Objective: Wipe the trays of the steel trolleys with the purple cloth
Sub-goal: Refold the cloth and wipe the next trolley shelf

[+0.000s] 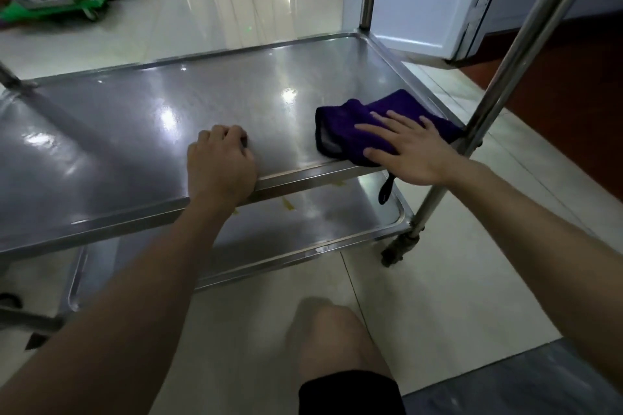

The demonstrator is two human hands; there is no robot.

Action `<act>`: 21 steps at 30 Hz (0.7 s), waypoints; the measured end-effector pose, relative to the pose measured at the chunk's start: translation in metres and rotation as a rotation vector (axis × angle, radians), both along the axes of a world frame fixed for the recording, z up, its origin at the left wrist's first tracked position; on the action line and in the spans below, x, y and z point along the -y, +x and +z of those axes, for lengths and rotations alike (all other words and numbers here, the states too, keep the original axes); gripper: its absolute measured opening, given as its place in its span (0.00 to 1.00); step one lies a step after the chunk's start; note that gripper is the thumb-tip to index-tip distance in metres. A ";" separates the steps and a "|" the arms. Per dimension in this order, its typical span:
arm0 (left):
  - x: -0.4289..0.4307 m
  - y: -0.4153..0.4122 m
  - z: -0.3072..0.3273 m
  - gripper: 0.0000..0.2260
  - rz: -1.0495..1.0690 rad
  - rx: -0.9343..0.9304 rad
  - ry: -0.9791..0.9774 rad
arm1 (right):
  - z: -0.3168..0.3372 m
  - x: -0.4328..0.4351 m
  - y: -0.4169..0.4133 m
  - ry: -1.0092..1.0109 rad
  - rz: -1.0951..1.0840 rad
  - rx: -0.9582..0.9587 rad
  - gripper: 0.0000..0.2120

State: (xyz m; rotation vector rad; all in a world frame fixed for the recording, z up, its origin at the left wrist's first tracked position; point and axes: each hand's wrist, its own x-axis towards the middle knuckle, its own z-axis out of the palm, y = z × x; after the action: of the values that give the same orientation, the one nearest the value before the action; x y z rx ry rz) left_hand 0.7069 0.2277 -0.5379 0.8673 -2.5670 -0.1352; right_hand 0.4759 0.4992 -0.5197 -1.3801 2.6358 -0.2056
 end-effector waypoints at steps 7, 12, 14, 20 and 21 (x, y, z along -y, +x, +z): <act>-0.005 0.001 0.006 0.16 0.019 -0.006 0.033 | -0.028 0.068 0.109 -0.159 0.185 -0.206 0.32; -0.002 0.021 0.021 0.16 -0.010 -0.277 0.284 | -0.038 0.076 0.117 -0.268 0.225 -0.305 0.30; 0.013 0.045 0.024 0.14 -0.026 -0.252 0.192 | -0.041 0.073 0.111 -0.279 0.244 -0.334 0.29; 0.098 0.168 0.016 0.19 0.137 0.069 0.010 | -0.042 0.072 0.115 -0.289 0.231 -0.403 0.30; 0.107 0.189 0.011 0.22 0.164 0.111 -0.001 | -0.042 0.072 0.116 -0.300 0.226 -0.418 0.30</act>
State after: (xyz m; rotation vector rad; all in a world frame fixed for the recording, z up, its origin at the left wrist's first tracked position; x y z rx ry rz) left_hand 0.8956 0.1205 -0.5267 1.1093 -2.5828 -0.0381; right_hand 0.5917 0.4275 -0.5620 -1.9999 2.8230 -0.3252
